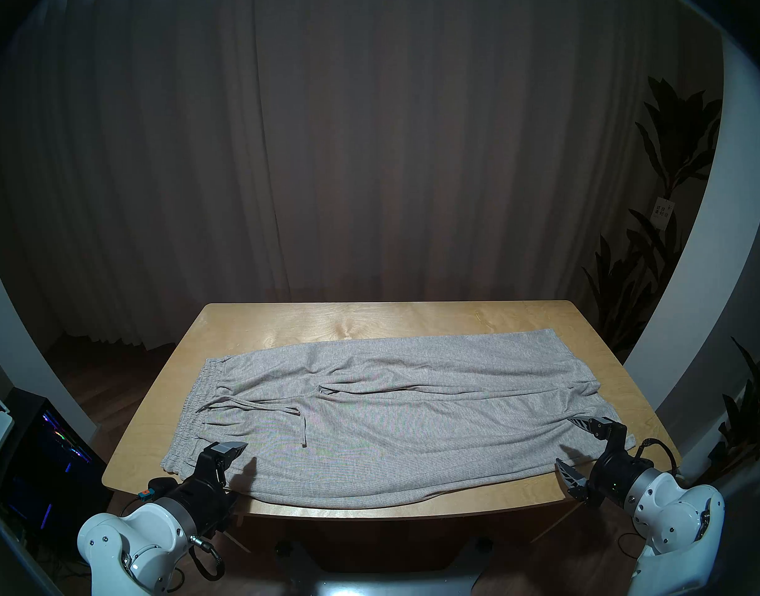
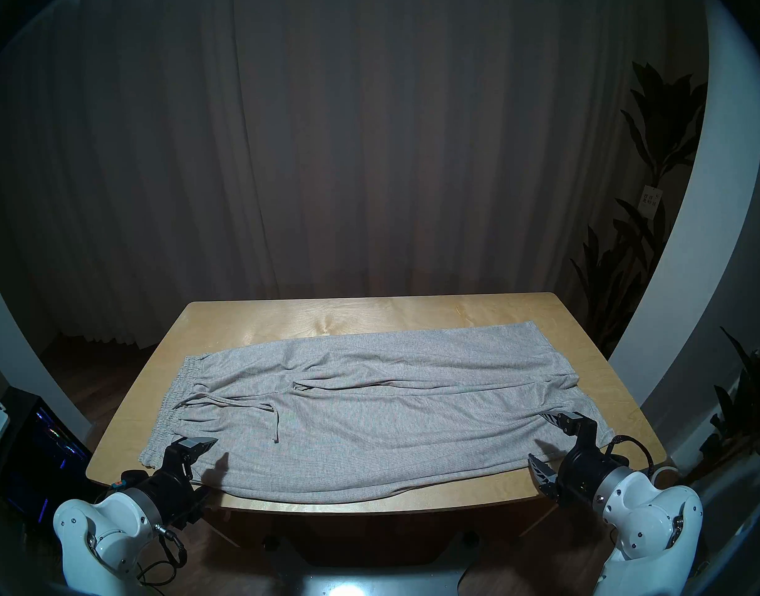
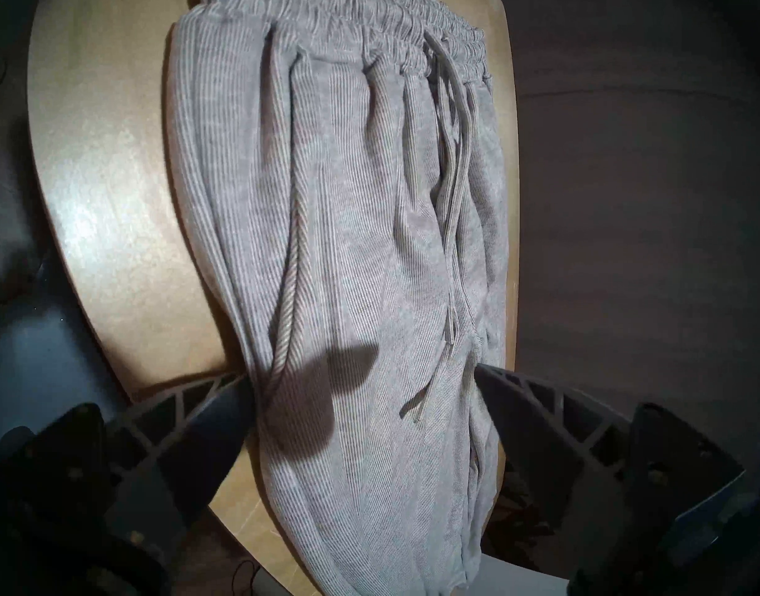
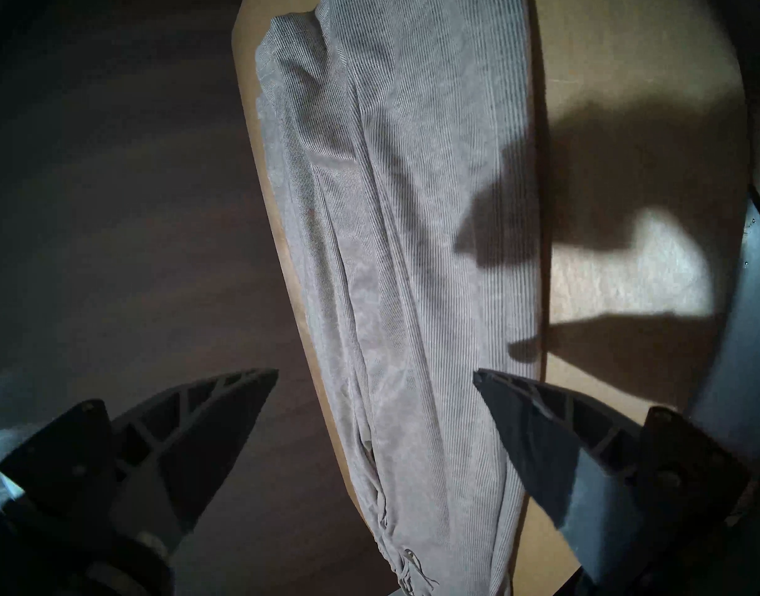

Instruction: Fold the pants in half lengthwise, then in half again, and set them down flat

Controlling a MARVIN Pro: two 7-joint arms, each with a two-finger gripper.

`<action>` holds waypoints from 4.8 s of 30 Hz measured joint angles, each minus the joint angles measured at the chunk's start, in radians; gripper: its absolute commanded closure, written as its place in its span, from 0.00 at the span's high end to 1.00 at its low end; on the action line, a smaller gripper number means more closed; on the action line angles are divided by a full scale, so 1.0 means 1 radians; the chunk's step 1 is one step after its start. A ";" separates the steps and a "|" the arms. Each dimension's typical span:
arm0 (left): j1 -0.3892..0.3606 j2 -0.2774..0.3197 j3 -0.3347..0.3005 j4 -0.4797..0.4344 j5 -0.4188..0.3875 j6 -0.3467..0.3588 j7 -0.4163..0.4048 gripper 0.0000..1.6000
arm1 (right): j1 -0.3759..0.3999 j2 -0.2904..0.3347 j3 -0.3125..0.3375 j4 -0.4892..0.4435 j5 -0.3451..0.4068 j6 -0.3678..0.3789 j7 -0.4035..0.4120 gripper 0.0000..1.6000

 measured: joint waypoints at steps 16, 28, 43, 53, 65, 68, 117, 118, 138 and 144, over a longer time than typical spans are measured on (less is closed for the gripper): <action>-0.040 0.027 0.023 0.017 -0.023 -0.021 0.069 1.00 | 0.011 -0.016 0.014 0.085 -0.088 0.053 0.112 1.00; -0.061 0.043 0.045 0.021 -0.017 -0.040 0.103 1.00 | -0.001 -0.011 0.027 0.078 -0.072 0.090 0.125 1.00; -0.084 0.063 0.061 0.020 -0.027 -0.019 0.157 1.00 | -0.060 -0.047 0.078 0.063 -0.057 0.111 0.151 1.00; -0.094 0.069 0.062 0.029 -0.043 -0.015 0.168 1.00 | -0.013 -0.049 0.084 0.092 -0.108 0.080 0.182 1.00; -0.122 0.083 0.060 0.063 -0.047 -0.018 0.165 1.00 | 0.027 -0.050 0.059 0.117 -0.161 0.038 0.195 1.00; -0.132 0.089 0.064 0.074 -0.041 -0.019 0.164 1.00 | 0.027 -0.048 0.057 0.119 -0.165 0.038 0.198 1.00; -0.164 0.121 0.065 0.163 -0.018 -0.054 0.089 0.89 | 0.124 -0.004 -0.058 0.102 -0.166 -0.074 0.038 0.95; -0.165 0.123 0.064 0.167 -0.019 -0.054 0.089 0.89 | 0.124 -0.005 -0.060 0.108 -0.173 -0.078 0.044 0.94; -0.209 0.157 0.045 0.219 -0.038 -0.040 0.108 0.00 | 0.130 -0.017 -0.084 0.129 -0.219 -0.131 0.065 0.00; -0.213 0.158 0.036 0.222 -0.048 -0.040 0.112 0.00 | 0.137 -0.009 -0.069 0.107 -0.195 -0.132 0.057 0.00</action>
